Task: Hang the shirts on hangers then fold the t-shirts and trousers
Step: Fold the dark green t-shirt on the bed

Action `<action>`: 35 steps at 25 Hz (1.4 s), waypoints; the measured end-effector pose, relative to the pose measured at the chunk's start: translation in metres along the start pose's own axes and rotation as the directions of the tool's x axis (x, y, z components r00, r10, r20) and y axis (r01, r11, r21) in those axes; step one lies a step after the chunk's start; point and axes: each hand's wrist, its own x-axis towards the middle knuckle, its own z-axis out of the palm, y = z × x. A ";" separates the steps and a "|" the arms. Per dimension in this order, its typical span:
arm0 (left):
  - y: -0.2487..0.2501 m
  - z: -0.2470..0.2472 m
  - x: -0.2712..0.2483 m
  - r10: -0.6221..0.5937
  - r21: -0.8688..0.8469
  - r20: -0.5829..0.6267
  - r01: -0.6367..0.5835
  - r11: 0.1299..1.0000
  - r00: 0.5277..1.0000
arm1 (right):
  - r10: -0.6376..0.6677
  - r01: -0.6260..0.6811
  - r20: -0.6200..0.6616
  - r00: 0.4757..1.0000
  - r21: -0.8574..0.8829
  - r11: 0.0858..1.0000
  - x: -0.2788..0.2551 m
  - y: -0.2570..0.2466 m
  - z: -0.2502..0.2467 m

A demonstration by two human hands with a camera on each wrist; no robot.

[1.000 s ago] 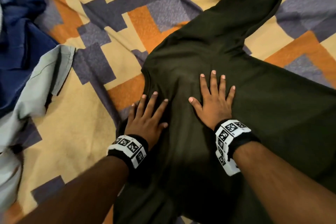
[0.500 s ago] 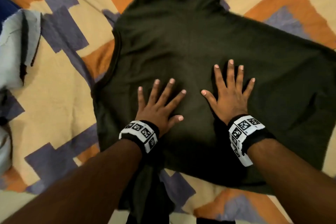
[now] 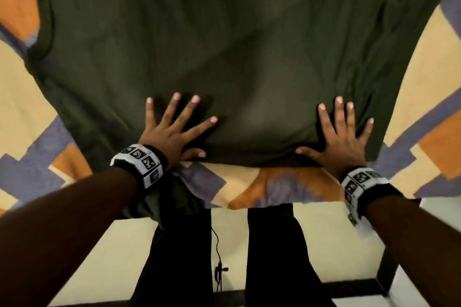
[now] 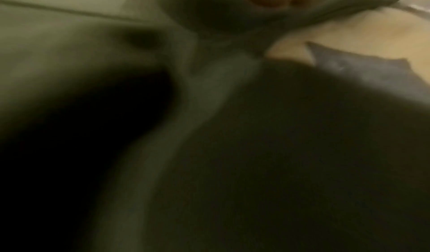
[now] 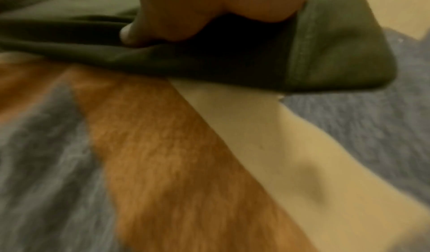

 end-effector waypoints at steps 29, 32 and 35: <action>0.040 -0.047 0.009 0.117 -0.160 0.421 -0.053 0.986 0.899 | -0.435 0.441 0.074 0.897 -0.131 0.888 -0.028 0.093 -0.015; 0.058 -0.062 0.023 0.154 -0.108 0.456 -0.118 0.987 0.876 | -0.494 0.506 0.117 0.861 -0.105 0.856 -0.023 0.073 -0.031; 0.086 -0.062 0.031 0.207 -0.066 0.669 -0.220 0.973 0.714 | -0.475 0.538 0.404 0.782 -0.054 0.841 -0.024 0.053 -0.033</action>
